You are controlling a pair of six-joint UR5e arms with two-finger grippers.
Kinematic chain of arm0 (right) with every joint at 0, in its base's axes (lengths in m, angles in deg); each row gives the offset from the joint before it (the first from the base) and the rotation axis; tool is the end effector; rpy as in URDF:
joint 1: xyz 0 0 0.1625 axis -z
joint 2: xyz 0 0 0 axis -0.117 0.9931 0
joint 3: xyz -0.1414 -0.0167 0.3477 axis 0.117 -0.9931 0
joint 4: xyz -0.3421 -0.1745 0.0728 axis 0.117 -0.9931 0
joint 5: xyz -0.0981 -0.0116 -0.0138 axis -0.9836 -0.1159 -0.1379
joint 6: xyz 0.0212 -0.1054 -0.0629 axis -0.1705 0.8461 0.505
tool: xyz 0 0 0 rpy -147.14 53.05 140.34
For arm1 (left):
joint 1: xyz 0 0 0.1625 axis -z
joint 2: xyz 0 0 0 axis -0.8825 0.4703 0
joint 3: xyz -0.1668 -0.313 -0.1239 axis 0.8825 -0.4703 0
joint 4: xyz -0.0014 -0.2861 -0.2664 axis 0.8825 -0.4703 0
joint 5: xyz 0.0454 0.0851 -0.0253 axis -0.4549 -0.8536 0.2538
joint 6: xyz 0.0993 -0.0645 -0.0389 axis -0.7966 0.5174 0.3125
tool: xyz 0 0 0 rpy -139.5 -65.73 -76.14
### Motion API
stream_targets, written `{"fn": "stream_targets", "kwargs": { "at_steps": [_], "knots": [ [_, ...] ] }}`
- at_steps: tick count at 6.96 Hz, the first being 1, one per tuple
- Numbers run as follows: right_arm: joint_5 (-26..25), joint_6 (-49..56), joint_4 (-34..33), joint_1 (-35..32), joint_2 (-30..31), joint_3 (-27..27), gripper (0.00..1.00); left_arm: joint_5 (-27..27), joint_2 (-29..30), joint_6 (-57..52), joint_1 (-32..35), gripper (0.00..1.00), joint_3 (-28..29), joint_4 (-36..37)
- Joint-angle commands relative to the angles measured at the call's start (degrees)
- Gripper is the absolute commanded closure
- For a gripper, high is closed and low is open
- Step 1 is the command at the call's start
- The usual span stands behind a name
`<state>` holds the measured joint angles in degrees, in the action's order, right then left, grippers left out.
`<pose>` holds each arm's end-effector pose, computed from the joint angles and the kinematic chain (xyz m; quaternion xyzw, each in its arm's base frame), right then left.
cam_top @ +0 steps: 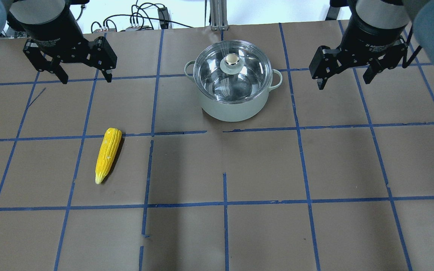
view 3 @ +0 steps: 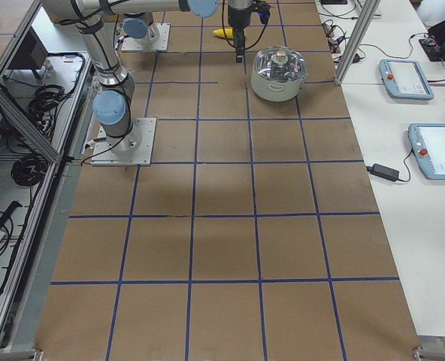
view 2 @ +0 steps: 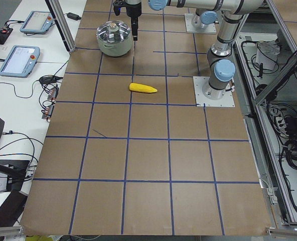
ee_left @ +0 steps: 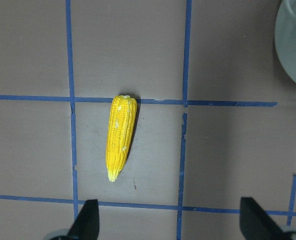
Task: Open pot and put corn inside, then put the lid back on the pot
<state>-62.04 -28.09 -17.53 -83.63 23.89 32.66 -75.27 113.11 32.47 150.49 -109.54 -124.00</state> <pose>0.1303 -0.4572 0.4321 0.0317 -0.9992 0.0067 0.0237 -0.1120 -0.4917 0.4351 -0.0180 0.9991 0.0121 0.0359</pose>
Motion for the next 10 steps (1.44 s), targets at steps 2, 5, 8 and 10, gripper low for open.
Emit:
{"fn": "stream_targets", "kwargs": {
  "at_steps": [2, 5, 8, 10],
  "knots": [
    [0.0, -0.2, -0.6, -0.1, 0.0, 0.1, 0.03, 0.1, 0.2, 0.1, 0.1, 0.00, 0.1, 0.1],
    [0.4, -0.7, -1.7, -0.4, -0.5, 0.0, 0.03, 0.2, 0.2, 0.1, 0.1, 0.00, 0.1, 0.2],
    [0.1, -4.3, -9.2, -5.8, -7.8, -3.5, 0.02, 0.1, 0.4, 0.1, 0.1, 0.00, 0.1, 0.1],
    [-0.4, -6.5, -8.6, -10.2, -20.5, -16.6, 0.02, 0.2, 0.5, 0.0, 0.1, 0.00, 0.1, 0.1]
  ]
}}
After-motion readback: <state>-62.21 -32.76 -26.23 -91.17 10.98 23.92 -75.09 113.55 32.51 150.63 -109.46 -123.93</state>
